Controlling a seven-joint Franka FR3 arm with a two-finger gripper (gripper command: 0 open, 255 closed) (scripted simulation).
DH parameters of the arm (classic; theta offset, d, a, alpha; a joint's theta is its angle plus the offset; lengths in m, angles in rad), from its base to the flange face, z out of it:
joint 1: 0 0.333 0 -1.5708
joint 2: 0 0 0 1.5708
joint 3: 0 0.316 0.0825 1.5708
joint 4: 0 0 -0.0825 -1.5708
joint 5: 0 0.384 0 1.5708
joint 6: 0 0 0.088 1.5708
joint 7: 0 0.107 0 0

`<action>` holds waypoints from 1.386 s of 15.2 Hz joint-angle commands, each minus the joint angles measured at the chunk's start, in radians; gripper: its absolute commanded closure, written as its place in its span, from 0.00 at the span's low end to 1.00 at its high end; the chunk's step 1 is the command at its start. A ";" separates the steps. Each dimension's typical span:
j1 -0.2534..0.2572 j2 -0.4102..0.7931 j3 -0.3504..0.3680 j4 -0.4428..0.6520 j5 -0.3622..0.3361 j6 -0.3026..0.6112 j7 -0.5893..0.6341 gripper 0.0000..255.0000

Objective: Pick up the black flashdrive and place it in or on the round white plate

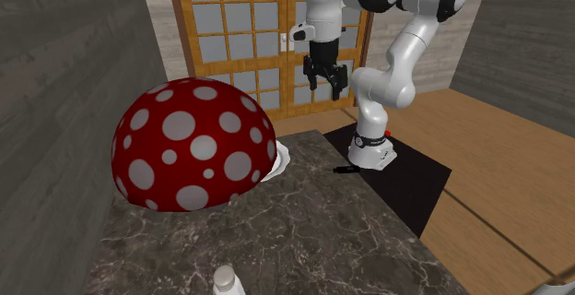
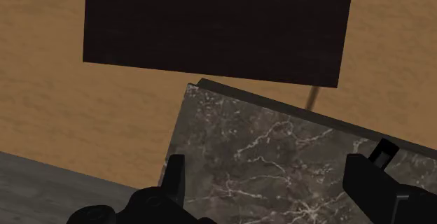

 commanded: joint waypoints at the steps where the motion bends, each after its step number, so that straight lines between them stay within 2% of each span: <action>1: 0.000 0.000 0.000 0.000 0.000 0.000 0.000 0.00; 9: -0.001 0.040 0.211 -0.100 0.164 0.180 0.401 0.00; 13: -0.013 0.121 0.324 -0.103 0.226 0.292 0.600 0.00; 17: -0.041 0.233 0.433 -0.076 0.255 0.404 0.792 0.00; 21: -0.039 0.252 0.447 -0.117 0.262 0.464 0.793 0.00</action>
